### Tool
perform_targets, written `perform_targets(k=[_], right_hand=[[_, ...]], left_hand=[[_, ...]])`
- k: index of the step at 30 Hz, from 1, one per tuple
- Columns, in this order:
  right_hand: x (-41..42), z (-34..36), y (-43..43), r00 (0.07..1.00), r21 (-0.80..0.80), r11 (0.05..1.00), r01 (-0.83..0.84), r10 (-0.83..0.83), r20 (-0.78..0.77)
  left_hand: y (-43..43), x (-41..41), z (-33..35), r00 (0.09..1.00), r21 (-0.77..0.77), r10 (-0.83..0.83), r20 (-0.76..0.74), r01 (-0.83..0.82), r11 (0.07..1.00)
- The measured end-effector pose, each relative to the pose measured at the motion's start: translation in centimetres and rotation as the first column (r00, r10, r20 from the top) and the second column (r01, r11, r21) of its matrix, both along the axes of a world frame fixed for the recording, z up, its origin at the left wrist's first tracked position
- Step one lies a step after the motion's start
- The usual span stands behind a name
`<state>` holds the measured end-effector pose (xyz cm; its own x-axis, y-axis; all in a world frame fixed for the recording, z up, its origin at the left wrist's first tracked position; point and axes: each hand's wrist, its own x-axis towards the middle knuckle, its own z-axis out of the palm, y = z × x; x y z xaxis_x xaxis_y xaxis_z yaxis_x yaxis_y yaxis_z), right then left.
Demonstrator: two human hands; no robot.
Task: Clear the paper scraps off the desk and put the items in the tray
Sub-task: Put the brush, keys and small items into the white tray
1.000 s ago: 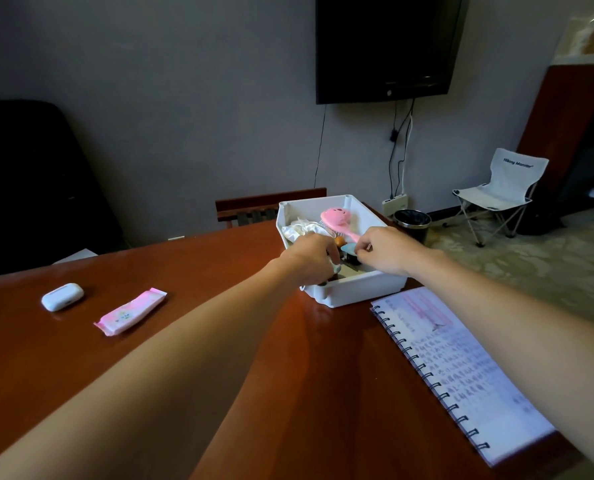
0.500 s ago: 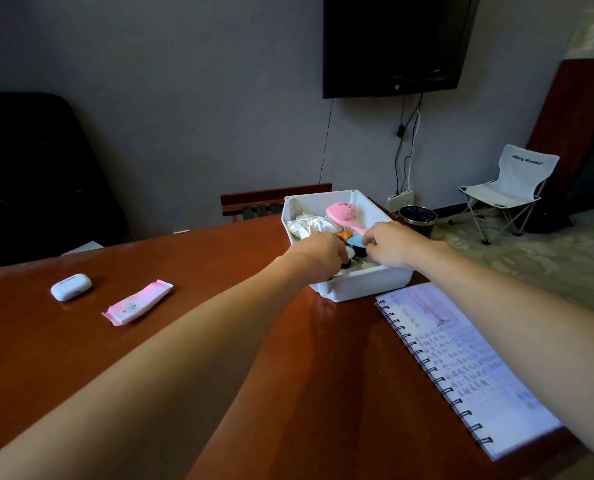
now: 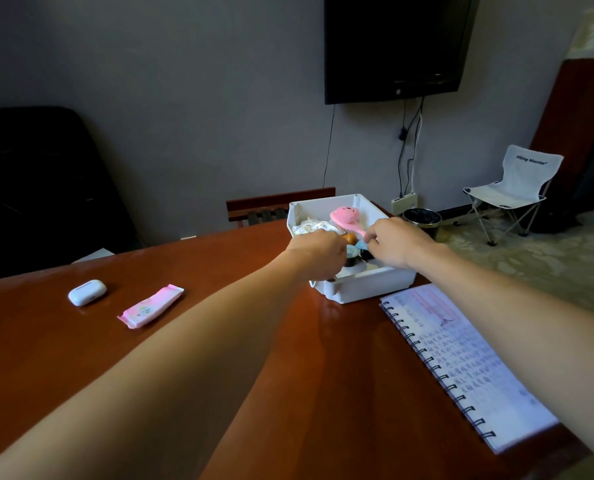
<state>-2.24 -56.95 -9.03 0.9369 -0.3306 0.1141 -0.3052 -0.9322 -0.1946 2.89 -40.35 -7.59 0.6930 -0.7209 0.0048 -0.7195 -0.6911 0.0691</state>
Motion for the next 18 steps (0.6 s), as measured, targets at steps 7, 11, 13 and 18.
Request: perform_targets(k=[7,11,13,18], right_hand=[[-1.9,1.5,2.5,0.997,-0.03,0.997,-0.071,0.072,0.028],[-3.0,2.0,4.5,0.987,-0.051,0.989,-0.14,0.144,0.077],[-3.6,2.4,6.0,0.979,-0.051,0.983,-0.179,0.183,0.091],[-5.1,2.7,10.2,0.966,-0.015,0.972,-0.236,0.236,0.102]], left_hand=[[2.9,-1.7,1.0,0.999,-0.003,0.031,-0.045,-0.031,1.0],[6.3,-2.5,1.8,0.998,-0.056,0.058,-0.023,-0.059,0.997],[8.2,-2.9,1.9,0.997,-0.078,0.075,-0.006,-0.075,0.994],[13.7,-4.4,1.4,0.993,-0.102,0.118,0.003,-0.117,0.988]])
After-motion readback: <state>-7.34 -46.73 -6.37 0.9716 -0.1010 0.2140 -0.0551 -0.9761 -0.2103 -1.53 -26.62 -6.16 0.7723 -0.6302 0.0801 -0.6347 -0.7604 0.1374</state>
